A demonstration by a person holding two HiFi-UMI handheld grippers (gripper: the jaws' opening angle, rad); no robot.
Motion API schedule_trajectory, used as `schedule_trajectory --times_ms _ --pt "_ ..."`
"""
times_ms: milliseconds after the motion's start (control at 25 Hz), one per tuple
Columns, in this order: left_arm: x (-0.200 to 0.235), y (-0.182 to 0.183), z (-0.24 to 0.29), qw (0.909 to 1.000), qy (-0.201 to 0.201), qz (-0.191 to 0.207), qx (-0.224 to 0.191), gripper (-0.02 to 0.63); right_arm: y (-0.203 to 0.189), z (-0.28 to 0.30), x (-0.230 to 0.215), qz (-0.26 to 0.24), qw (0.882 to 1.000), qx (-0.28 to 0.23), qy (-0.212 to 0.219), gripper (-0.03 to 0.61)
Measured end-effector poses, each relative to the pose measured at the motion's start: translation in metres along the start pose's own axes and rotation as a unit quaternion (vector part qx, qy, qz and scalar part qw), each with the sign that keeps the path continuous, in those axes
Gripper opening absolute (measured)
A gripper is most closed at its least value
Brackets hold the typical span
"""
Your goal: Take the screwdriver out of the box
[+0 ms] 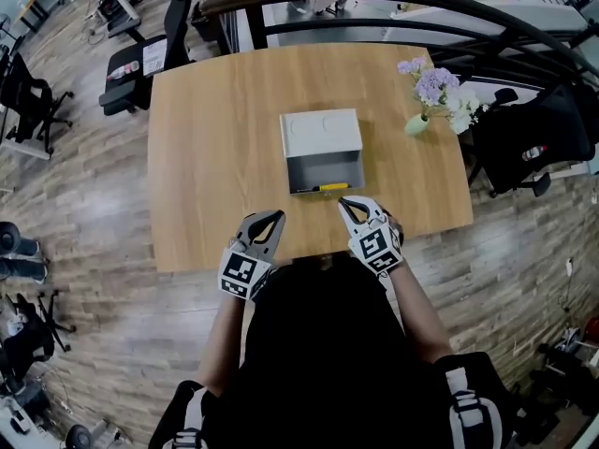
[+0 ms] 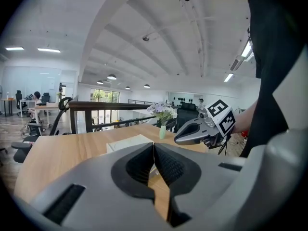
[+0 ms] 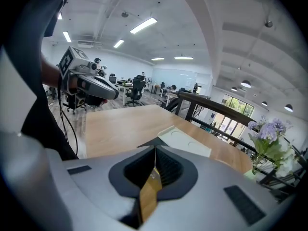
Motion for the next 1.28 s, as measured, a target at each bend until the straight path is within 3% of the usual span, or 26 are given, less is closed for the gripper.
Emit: schedule_trajectory --times_ms 240,560,800,1280 --pt "0.016 -0.007 0.006 0.9998 -0.019 -0.004 0.001 0.023 -0.004 0.003 0.011 -0.006 1.0 0.029 -0.002 0.028" --pt "0.018 -0.016 0.019 0.9996 -0.005 -0.027 -0.006 0.022 -0.011 0.014 -0.009 -0.021 0.999 0.043 0.006 0.028" --pt "0.02 -0.021 0.035 0.9981 0.022 -0.057 -0.006 0.023 -0.014 0.028 -0.031 -0.044 0.997 0.044 0.035 0.028" --pt "0.026 -0.01 0.085 0.9969 0.032 -0.07 0.013 0.023 -0.019 0.065 -0.072 -0.088 0.988 0.057 0.109 0.028"
Point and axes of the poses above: the fingertips, and each gripper's own axes: z forward along the fingers, x to its left, y out of its top, the point moved 10 cm from there along -z, backward along the fingers, and after that the axes turned 2 degrees about -z, right-handed, at the moved point
